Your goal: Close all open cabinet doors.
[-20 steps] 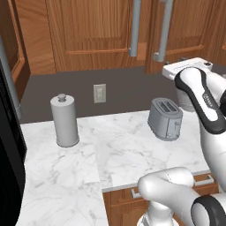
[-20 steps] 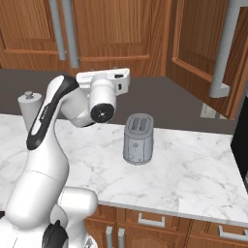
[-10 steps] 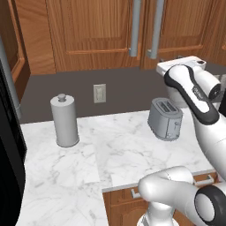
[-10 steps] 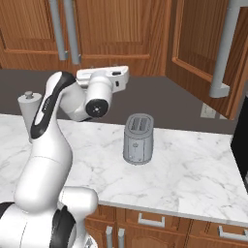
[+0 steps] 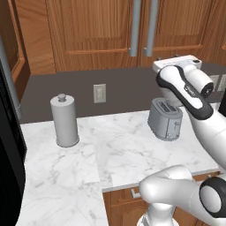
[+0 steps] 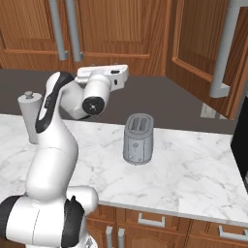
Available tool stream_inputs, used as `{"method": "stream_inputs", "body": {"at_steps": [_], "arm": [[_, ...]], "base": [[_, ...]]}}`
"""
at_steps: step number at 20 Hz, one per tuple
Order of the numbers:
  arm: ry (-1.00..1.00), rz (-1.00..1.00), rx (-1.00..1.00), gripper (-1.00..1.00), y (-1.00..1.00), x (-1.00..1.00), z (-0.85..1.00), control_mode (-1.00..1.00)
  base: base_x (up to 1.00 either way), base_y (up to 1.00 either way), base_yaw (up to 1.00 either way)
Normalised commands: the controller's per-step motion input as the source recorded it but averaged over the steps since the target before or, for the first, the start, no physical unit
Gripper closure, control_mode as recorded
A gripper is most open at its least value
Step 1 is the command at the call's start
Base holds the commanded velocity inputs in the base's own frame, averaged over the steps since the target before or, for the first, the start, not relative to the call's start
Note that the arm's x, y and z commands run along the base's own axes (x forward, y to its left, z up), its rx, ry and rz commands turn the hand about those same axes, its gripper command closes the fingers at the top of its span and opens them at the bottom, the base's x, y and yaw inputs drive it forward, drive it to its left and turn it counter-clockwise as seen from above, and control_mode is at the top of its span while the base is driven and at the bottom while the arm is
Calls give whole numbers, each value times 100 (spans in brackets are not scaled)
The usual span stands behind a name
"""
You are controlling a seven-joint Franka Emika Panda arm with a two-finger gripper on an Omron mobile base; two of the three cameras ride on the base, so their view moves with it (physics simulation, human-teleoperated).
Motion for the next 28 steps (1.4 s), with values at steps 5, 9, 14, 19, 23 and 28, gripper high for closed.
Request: {"method": "stream_inputs", "body": {"at_steps": [5,9,14,19,23,28], "arm": [[1,-2,0,-100,1,15,9,-100],[0,-1,0,-100,1,21,0,-100],[0,0,0,-100,0,23,0,-100],[2,0,0,-100,0,5,1,-100],[9,-1,-2,-100,0,-33,21,-100],[19,-5,-3,-100,0,-55,43,-100]], "base": [[0,0,0],[0,0,0],[0,0,0],[0,0,0],[0,0,0],[0,0,0]]}}
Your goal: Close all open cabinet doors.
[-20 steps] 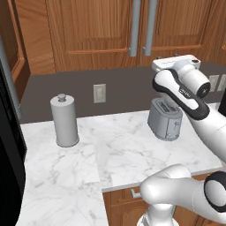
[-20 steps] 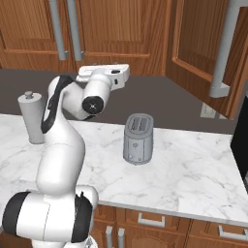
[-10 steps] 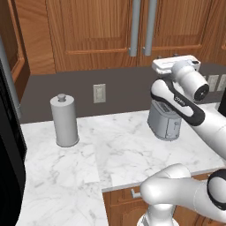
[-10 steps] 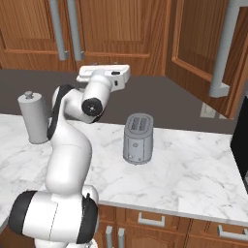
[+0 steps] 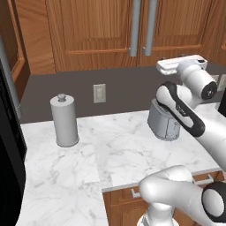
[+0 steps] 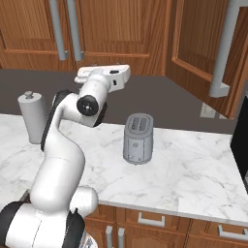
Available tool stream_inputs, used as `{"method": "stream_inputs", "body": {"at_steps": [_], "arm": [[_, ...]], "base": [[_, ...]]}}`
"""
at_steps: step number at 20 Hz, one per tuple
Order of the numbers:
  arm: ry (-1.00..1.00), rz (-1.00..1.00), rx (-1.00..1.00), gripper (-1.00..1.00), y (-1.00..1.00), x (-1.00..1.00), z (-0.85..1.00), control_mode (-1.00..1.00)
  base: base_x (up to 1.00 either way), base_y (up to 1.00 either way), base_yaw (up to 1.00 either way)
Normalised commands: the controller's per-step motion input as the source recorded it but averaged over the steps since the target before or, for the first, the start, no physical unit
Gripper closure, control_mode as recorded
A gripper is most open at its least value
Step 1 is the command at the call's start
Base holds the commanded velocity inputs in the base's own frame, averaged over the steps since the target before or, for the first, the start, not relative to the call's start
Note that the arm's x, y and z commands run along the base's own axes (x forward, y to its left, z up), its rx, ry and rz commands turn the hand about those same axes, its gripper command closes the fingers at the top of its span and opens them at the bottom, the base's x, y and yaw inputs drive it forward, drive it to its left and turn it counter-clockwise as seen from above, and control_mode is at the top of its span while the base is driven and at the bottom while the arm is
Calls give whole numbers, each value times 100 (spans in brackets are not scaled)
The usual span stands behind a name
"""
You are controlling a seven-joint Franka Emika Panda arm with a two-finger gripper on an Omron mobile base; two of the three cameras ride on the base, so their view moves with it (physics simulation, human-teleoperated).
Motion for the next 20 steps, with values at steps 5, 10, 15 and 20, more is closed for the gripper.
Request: {"method": "stream_inputs", "body": {"at_steps": [5,10,15,20], "arm": [[24,-5,-3,-100,0,-52,51,-100],[26,-5,-4,-100,0,-59,43,-100],[18,-5,-2,-100,0,-75,17,-100],[8,-1,-1,-100,0,-70,1,-100]], "base": [[0,0,0],[0,0,0],[0,0,0],[0,0,0]]}}
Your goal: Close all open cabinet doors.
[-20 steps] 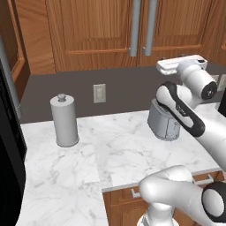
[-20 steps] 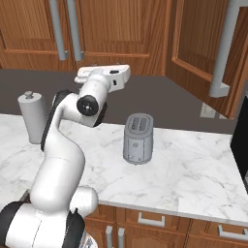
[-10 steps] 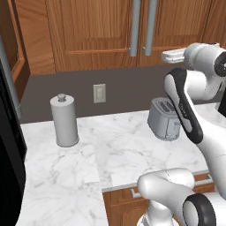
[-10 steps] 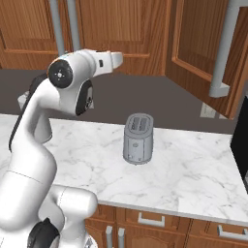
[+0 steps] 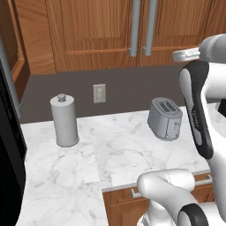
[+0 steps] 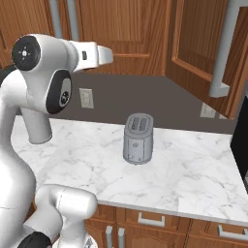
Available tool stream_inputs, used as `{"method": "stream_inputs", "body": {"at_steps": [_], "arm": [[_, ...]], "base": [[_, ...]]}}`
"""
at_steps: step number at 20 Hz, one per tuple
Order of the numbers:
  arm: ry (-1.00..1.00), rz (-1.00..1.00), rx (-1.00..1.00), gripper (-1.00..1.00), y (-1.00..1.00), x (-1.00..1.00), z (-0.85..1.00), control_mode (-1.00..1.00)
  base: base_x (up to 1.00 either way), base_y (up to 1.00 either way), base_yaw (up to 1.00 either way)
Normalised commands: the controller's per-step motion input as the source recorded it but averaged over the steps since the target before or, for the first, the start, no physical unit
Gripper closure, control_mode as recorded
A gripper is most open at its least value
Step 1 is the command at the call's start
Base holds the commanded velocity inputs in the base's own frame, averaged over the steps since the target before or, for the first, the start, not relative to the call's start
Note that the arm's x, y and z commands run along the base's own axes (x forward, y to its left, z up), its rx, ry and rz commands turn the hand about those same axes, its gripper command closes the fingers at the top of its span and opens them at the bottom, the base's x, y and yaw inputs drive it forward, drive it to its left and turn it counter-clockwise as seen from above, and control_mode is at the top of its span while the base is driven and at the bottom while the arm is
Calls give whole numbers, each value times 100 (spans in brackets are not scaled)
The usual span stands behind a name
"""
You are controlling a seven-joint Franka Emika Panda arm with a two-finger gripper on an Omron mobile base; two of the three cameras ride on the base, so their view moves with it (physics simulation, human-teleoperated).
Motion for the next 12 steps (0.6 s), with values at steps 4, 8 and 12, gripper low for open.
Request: {"method": "stream_inputs", "body": {"at_steps": [4,8,12], "arm": [[2,0,0,-100,0,-69,0,-100],[1,-1,0,-100,2,-62,-6,-100],[5,-4,0,-100,17,-52,-6,-100]], "base": [[0,0,0],[0,0,0],[0,0,0]]}}
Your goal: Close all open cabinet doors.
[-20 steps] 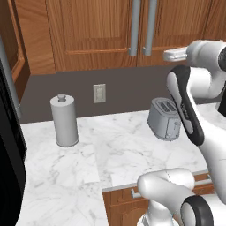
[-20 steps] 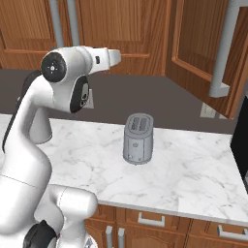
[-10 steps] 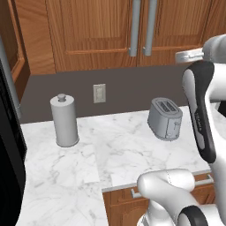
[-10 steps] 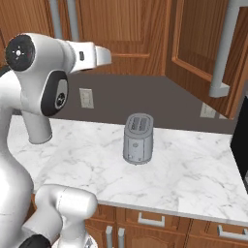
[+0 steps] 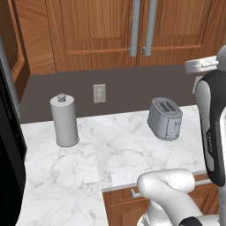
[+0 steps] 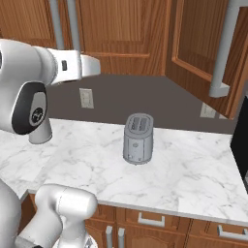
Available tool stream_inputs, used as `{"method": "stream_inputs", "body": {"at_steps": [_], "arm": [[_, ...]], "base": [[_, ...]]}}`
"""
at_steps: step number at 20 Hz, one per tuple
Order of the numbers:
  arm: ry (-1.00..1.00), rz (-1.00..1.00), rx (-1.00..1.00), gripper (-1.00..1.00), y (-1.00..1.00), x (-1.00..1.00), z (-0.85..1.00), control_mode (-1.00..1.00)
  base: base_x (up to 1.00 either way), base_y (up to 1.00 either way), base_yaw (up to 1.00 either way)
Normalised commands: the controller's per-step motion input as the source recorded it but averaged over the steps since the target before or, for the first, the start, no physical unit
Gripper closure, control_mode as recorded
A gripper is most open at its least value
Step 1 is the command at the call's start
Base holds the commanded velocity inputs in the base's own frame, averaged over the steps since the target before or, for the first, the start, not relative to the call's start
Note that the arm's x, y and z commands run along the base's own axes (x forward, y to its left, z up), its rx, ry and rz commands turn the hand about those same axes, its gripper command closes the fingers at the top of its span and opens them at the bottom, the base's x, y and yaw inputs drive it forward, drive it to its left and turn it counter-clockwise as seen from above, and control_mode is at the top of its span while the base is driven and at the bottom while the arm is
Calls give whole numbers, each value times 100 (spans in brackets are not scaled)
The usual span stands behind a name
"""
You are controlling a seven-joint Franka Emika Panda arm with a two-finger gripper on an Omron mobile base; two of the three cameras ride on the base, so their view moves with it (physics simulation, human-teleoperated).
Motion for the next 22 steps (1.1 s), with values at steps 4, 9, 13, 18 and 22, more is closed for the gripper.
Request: {"method": "stream_inputs", "body": {"at_steps": [4,9,13,18,22], "arm": [[10,-7,0,-100,30,-50,-1,-100],[12,-2,1,-100,25,-45,0,-100],[17,0,3,-100,18,-52,0,-100],[14,0,2,-100,7,-50,-1,-100],[14,-5,0,-100,0,-52,-2,-100]], "base": [[0,0,0],[0,0,0],[0,0,0],[0,0,0],[0,0,0]]}}
